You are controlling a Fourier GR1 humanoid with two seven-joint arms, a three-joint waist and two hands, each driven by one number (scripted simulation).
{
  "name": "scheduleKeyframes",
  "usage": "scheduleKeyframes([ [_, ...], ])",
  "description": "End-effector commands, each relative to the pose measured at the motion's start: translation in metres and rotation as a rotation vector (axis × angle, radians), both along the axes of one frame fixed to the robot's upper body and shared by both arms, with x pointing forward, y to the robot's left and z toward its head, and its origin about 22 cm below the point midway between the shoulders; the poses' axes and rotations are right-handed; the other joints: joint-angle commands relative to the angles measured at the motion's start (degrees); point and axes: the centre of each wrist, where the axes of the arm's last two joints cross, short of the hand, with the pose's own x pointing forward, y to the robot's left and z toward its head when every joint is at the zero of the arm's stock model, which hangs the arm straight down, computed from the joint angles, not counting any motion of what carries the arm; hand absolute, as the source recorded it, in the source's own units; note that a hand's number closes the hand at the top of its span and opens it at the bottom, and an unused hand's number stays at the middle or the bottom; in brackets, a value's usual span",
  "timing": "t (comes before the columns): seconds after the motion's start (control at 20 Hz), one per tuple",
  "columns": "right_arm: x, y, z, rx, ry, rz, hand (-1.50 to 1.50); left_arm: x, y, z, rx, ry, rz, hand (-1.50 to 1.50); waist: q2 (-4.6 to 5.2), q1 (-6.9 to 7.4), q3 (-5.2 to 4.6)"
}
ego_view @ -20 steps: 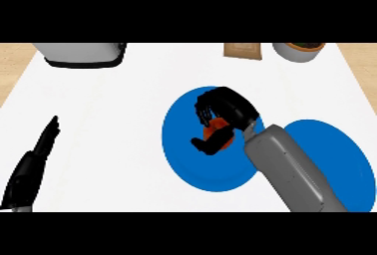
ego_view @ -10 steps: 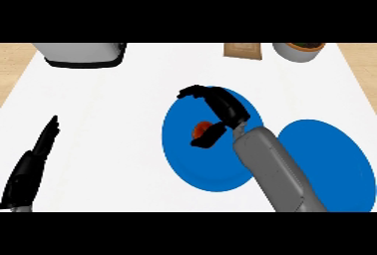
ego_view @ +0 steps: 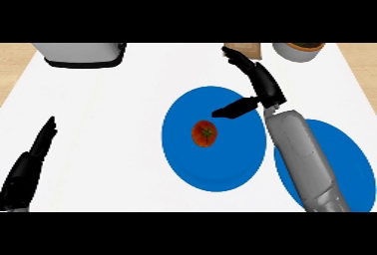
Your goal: Pick the tomato from the plate and place it in the plate
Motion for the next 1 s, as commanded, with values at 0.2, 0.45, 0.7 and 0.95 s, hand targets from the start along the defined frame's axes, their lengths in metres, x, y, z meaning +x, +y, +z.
scheduleKeyframes([
  [0.2,0.02,-0.102,-0.008,0.242,-0.016,-0.046,-1.5,0.004,-0.013,-0.006,-0.011,0.0,-0.016,0.0,0.37,0.8,0.03],
  [0.45,0.016,-0.183,0.003,0.257,-0.059,-0.019,-1.5,0.008,-0.009,0.005,0.003,0.001,-0.031,0.0,0.45,1.19,0.07],
  [0.7,0.013,-0.217,0.002,0.213,-0.088,-0.027,-1.5,0.006,-0.002,0.001,-0.008,-0.014,-0.049,0.0,1.02,2.56,0.13],
  [0.95,0.003,-0.242,0.0,0.224,-0.073,-0.032,-1.5,0.023,-0.013,0.012,0.008,-0.042,-0.046,0.0,1.01,2.33,0.17],
])
